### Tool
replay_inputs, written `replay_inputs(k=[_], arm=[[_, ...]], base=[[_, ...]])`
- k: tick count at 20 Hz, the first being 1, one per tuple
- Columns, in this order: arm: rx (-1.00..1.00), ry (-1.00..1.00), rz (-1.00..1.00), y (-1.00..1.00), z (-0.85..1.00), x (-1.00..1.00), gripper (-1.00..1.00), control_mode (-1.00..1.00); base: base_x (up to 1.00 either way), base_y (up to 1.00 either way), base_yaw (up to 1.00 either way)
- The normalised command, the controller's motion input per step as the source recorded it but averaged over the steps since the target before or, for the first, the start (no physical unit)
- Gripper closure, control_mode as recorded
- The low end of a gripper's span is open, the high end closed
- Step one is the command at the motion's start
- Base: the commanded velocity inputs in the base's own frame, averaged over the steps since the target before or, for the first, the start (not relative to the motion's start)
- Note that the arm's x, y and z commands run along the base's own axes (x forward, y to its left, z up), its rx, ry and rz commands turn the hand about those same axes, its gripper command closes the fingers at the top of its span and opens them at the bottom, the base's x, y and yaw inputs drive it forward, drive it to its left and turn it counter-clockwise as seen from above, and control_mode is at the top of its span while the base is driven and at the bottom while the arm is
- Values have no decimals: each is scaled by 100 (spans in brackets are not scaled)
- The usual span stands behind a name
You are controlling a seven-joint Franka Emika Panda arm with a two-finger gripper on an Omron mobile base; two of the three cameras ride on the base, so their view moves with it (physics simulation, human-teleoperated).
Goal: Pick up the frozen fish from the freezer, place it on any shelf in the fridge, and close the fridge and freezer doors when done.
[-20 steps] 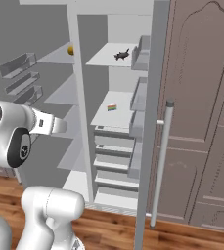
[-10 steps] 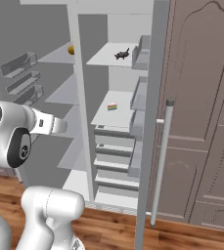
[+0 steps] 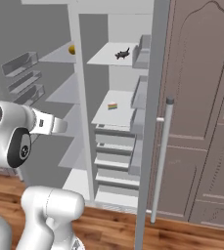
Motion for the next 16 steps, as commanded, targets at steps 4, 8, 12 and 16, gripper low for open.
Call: replay_inputs(k=[4,8,12,16], arm=[[0,0,0,0,0,0,-100,100],[0,0,0,0,0,0,-100,-100],[-2,-3,0,28,9,-17,-100,-100],[-17,-7,0,91,56,-58,-100,-100]], base=[[-23,2,0],[-2,0,1],[0,0,0],[0,0,0]])
